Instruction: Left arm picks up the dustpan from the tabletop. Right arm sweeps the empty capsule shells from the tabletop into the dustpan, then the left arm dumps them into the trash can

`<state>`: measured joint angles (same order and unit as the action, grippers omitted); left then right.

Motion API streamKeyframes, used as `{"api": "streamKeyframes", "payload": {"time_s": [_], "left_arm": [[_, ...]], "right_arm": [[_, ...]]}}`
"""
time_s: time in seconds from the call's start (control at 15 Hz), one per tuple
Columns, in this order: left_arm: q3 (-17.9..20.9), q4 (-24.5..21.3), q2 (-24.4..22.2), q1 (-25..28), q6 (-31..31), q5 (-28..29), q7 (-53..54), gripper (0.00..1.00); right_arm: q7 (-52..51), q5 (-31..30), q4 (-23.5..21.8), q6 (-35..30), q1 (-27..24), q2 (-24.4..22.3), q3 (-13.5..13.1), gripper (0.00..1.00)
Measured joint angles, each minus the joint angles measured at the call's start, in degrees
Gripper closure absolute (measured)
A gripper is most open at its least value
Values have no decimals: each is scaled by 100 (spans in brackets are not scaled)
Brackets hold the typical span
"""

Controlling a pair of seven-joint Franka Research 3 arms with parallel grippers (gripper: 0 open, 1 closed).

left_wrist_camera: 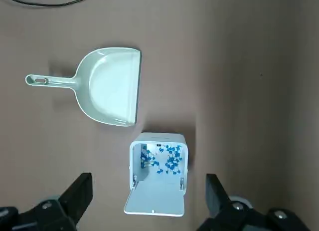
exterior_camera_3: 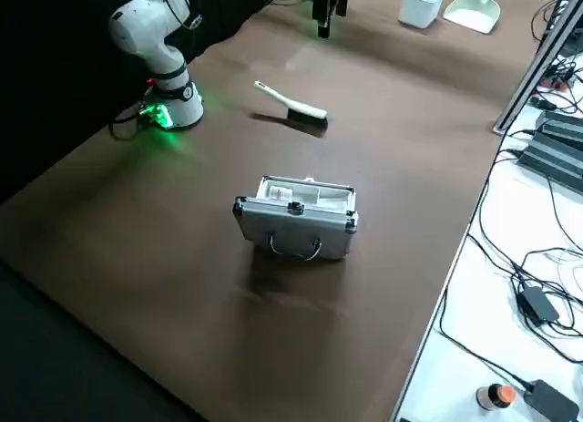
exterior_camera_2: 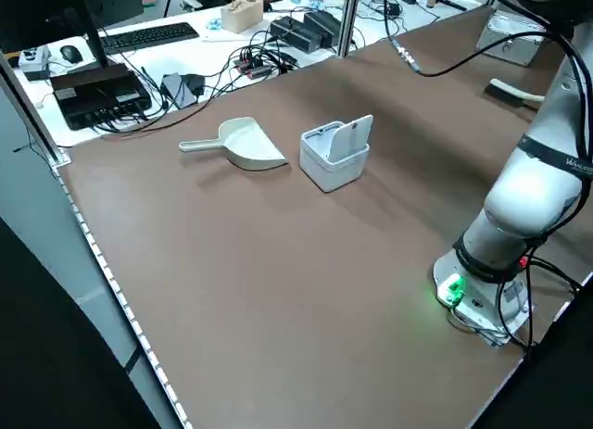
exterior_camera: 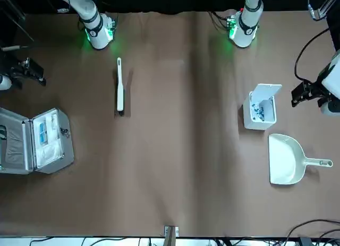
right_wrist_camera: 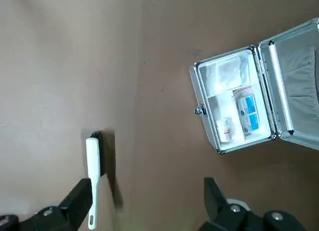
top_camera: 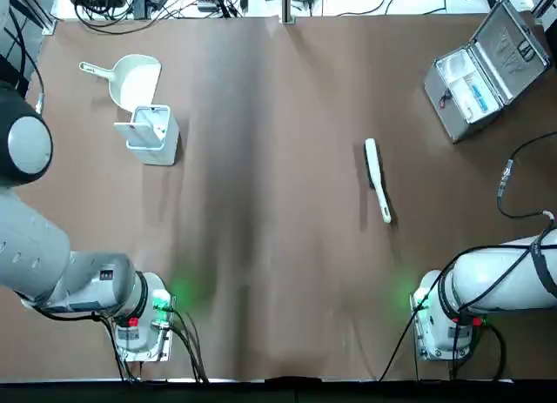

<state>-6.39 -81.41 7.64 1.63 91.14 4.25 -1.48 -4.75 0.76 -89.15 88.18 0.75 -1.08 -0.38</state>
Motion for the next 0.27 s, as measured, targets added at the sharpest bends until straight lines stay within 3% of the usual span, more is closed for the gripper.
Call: {"api": "streamKeyframes", "payload": {"time_s": [0.27], "left_arm": [[-76,-6,0,-5,0,0,0,0]], "right_arm": [[0,0,0,0,0,0,0,1]]}}
